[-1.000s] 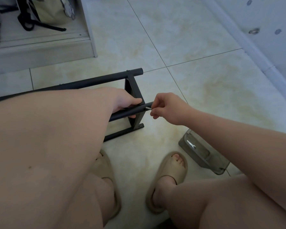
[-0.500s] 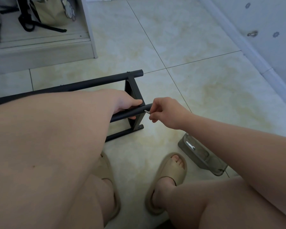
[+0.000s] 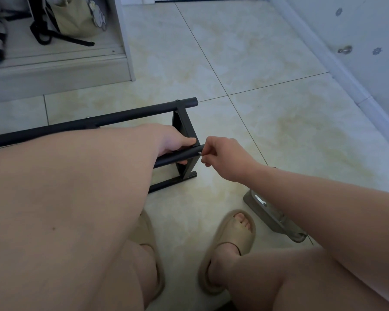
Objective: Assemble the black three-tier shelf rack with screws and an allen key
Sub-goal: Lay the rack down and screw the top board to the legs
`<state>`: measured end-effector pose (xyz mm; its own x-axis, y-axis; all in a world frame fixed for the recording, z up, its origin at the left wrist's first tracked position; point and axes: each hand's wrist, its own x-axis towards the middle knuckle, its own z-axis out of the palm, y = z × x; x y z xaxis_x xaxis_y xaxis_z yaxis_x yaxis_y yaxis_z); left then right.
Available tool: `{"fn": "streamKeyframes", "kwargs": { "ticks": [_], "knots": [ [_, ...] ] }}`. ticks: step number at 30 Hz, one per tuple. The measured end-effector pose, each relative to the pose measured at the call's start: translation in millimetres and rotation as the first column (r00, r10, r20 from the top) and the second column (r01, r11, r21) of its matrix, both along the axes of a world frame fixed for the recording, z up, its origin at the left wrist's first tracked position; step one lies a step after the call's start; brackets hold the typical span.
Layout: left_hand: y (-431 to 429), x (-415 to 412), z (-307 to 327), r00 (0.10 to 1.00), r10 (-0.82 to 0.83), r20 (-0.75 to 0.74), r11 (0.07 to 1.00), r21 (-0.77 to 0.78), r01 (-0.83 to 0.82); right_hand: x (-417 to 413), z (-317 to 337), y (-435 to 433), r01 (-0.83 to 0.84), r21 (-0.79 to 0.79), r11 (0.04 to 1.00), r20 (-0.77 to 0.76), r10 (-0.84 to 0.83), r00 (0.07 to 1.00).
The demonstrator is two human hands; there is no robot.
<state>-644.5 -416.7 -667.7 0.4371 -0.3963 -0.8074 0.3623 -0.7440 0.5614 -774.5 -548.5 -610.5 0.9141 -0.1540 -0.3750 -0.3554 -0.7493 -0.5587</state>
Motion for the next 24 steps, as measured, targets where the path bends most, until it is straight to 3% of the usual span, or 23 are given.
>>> {"fn": "streamKeyframes", "kwargs": {
  "ticks": [24],
  "knots": [
    [-1,-1,4,1.000,-0.013,-0.026,1.000,0.004,0.013,8,-21,3,0.235,0.181,0.955,-0.027,-0.234,0.972]
  ]
}}
